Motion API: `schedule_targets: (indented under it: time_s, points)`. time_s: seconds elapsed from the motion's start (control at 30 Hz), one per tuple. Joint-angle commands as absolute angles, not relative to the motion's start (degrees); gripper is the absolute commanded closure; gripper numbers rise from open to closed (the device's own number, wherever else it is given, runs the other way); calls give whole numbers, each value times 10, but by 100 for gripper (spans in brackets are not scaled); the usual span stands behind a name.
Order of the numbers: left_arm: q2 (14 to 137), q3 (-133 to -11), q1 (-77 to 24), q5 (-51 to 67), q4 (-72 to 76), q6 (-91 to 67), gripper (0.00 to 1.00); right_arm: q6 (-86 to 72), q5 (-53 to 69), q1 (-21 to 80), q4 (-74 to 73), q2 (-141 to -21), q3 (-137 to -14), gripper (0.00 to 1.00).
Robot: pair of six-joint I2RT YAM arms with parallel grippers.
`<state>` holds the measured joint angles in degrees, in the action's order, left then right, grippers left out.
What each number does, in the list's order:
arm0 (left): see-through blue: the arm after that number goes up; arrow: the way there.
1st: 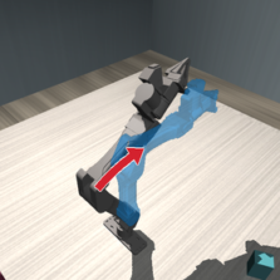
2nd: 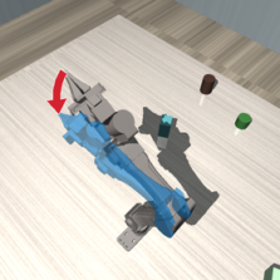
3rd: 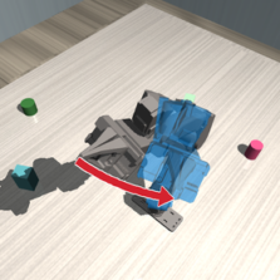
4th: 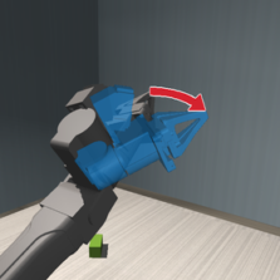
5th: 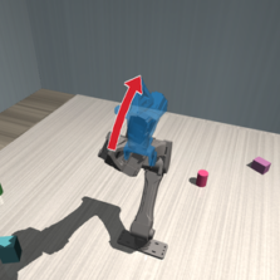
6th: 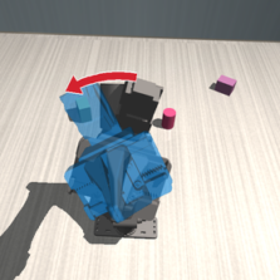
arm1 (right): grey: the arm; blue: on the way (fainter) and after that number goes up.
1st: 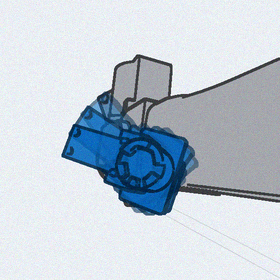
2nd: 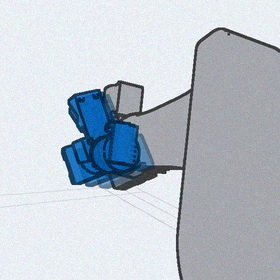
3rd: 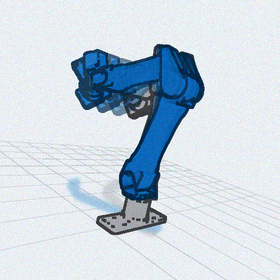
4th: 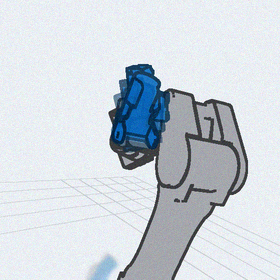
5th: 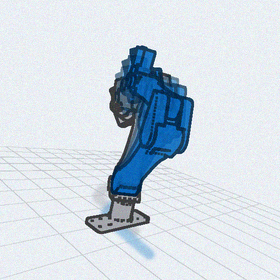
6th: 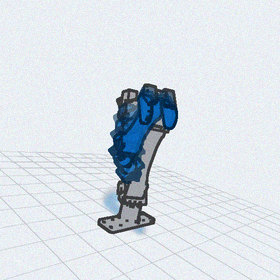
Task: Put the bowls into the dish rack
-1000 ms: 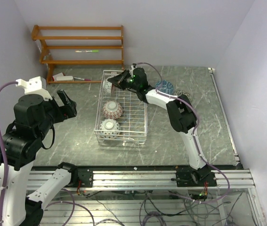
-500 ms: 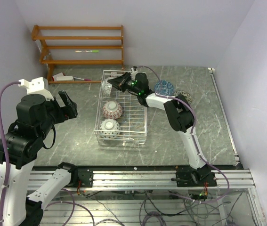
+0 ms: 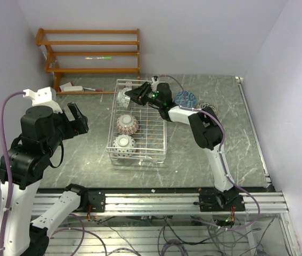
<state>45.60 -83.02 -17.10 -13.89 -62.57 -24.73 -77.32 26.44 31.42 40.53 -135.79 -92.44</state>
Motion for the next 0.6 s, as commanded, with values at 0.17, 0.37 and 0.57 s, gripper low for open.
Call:
schedule_targets:
  time_s: [0.17, 0.37, 0.57]
  points:
    - [464, -829, -173, -129, -612, -243, 1, -717, 253, 295, 267, -1362, -878, 67]
    - [460, -827, -173, -131, -614, -249, 1, -695, 230, 291, 239, -1336, -858, 61]
    - [455, -823, -173, -128, -613, -259, 1, -659, 207, 290, 191, -1314, -868, 58]
